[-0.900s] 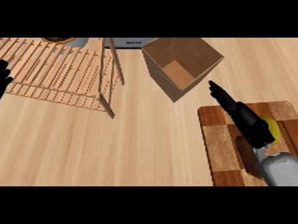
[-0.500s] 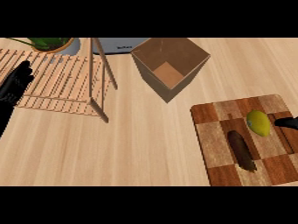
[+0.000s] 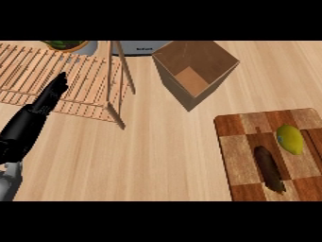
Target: Pick the lemon from the cutting board and place it in the cardboard box
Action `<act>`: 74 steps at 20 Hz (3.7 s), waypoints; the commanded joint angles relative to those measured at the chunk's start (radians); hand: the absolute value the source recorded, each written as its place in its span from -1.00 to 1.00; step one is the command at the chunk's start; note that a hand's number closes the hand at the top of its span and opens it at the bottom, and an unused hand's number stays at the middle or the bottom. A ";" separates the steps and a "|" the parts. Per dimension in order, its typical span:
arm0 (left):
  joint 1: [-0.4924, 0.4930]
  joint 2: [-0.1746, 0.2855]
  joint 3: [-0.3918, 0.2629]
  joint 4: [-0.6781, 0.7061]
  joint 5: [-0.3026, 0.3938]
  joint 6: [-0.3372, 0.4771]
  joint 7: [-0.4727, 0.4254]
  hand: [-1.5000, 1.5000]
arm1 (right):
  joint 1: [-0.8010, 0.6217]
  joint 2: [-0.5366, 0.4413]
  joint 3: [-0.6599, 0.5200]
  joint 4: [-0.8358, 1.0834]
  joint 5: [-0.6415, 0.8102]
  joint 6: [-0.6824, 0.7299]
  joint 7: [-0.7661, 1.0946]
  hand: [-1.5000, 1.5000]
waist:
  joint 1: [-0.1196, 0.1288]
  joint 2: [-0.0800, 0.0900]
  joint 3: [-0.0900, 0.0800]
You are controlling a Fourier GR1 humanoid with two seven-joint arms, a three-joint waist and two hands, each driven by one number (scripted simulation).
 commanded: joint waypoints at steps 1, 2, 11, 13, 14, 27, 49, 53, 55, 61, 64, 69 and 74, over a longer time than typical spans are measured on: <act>-0.048 -0.050 -0.041 0.048 -0.047 0.003 -0.011 0.00 | 0.052 -0.033 0.013 0.003 0.127 -0.022 -0.122 -1.00 | 0.018 0.000 0.000; -0.045 -0.031 -0.012 0.057 -0.040 -0.014 -0.029 0.00 | 0.061 -0.075 -0.005 0.016 0.121 0.025 -0.106 -1.00 | 0.021 -0.001 -0.001; -0.017 -0.059 -0.029 0.086 -0.063 -0.018 -0.075 0.00 | 0.067 -0.216 0.209 -0.282 0.335 0.136 0.261 -1.00 | 0.027 -0.003 -0.005; -0.073 -0.066 0.000 0.107 -0.035 -0.040 -0.037 0.00 | 0.032 -0.183 0.246 -0.303 0.363 0.155 0.328 -1.00 | 0.030 -0.001 -0.002; -0.115 -0.061 0.004 0.171 -0.050 -0.049 -0.080 0.00 | 0.013 -0.186 0.282 -0.375 0.386 0.162 0.412 -1.00 | 0.023 0.001 -0.004; -0.050 -0.131 0.017 0.145 -0.115 -0.057 -0.096 0.00 | -0.040 0.023 0.406 -0.477 0.533 0.325 0.768 -1.00 | 0.034 0.000 -0.001; -0.056 -0.206 0.107 0.098 -0.195 -0.139 -0.037 0.00 | -0.112 0.260 0.426 -0.256 0.966 0.291 0.711 -1.00 | 0.034 -0.001 -0.001; -0.015 -0.201 0.121 0.031 -0.195 -0.165 -0.015 0.00 | -0.113 0.292 0.415 -0.140 1.012 0.215 0.626 -1.00 | 0.038 -0.001 0.000; 0.018 -0.209 0.133 0.034 -0.221 -0.156 -0.069 0.00 | -0.098 0.290 0.372 -0.203 0.977 0.284 0.615 -1.00 | 0.034 -0.002 -0.001; -0.055 -0.204 0.172 -0.001 -0.190 -0.206 0.049 0.00 | -0.022 0.295 0.352 -0.291 1.005 0.325 0.590 -1.00 | 0.029 -0.003 -0.001; -0.033 -0.223 0.163 0.017 -0.203 -0.221 0.018 0.00 | -0.069 0.327 0.364 -0.160 1.089 0.244 0.567 -1.00 | 0.032 -0.002 -0.001; -0.057 -0.238 0.167 0.090 -0.246 -0.215 -0.046 0.00 | -0.117 0.358 0.342 0.003 1.146 0.167 0.532 -1.00 | 0.033 -0.001 -0.001; -0.042 -0.203 0.223 0.035 -0.199 -0.270 -0.004 0.00 | -0.145 0.347 0.298 0.089 1.137 0.169 0.451 -1.00 | 0.035 -0.001 -0.001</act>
